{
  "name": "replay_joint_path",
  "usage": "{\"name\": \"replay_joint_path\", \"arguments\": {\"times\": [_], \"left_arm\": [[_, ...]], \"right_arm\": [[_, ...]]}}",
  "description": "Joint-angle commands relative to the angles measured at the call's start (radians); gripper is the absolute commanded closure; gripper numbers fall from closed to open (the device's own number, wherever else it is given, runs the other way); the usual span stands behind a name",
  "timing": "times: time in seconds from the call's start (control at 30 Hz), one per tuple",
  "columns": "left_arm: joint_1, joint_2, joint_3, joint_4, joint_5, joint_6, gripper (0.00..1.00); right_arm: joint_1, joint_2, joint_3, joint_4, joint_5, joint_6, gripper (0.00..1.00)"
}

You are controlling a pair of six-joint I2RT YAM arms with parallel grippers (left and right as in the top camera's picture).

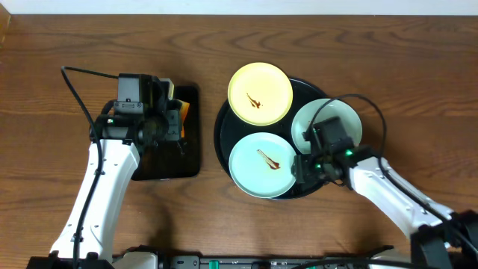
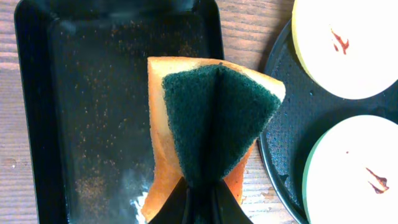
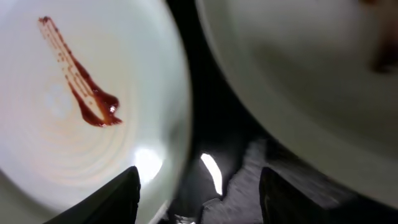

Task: Clean dirty plates on tray and stack at the side
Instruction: 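Grip the rim of the lower green plate with the right gripper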

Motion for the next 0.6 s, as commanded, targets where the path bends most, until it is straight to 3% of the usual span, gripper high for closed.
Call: {"name": "replay_joint_path", "arguments": {"times": [0.0,0.17,0.57], "left_arm": [[0.001,-0.011,0.020,-0.005,0.014,0.013,0.92],[0.001,-0.011,0.020,-0.029,0.017,0.013,0.92],[0.001,-0.011,0.020,-0.040,0.018,0.013,0.93]], "right_arm": [[0.037,0.037,0.015,0.024,-0.031,0.027,0.43],[0.043,0.044,0.015,0.030,-0.007,0.045,0.48],[0.043,0.044,0.015,0.026,0.015,0.075,0.86]]}}
